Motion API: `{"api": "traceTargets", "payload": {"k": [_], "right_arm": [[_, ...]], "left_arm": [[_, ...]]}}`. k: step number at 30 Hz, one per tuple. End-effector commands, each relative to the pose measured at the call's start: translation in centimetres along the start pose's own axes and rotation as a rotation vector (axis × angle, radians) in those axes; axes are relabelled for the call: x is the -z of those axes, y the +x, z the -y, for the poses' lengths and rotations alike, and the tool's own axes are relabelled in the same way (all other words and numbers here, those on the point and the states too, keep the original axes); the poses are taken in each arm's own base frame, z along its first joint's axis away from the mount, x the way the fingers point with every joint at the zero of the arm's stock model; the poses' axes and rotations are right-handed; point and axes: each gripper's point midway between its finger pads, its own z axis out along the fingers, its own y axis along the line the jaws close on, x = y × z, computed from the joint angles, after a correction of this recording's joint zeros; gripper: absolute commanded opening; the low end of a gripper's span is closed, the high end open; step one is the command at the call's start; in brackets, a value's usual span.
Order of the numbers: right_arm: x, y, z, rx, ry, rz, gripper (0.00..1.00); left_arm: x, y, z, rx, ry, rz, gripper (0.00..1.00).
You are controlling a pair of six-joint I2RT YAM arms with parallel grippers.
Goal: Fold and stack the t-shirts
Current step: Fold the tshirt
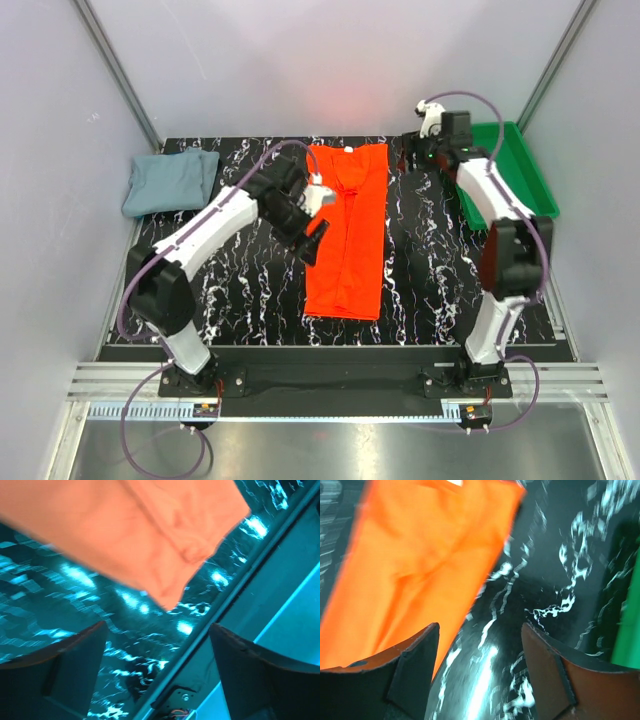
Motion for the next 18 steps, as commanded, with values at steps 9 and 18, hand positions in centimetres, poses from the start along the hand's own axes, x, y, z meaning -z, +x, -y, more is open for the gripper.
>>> {"api": "traceTargets", "payload": {"k": [9, 18], "right_arm": [[11.9, 10.3, -11.8, 0.576, -0.381, -0.075, 0.63], [13.3, 20.4, -16.2, 0.955, -0.470, -0.106, 0.59]], "left_arm": [[0.2, 4.5, -5.0, -0.358, -0.273, 0.021, 0.64], [-4.0, 7.9, -1.1, -0.155, 0.012, -0.055, 0.61]]}}
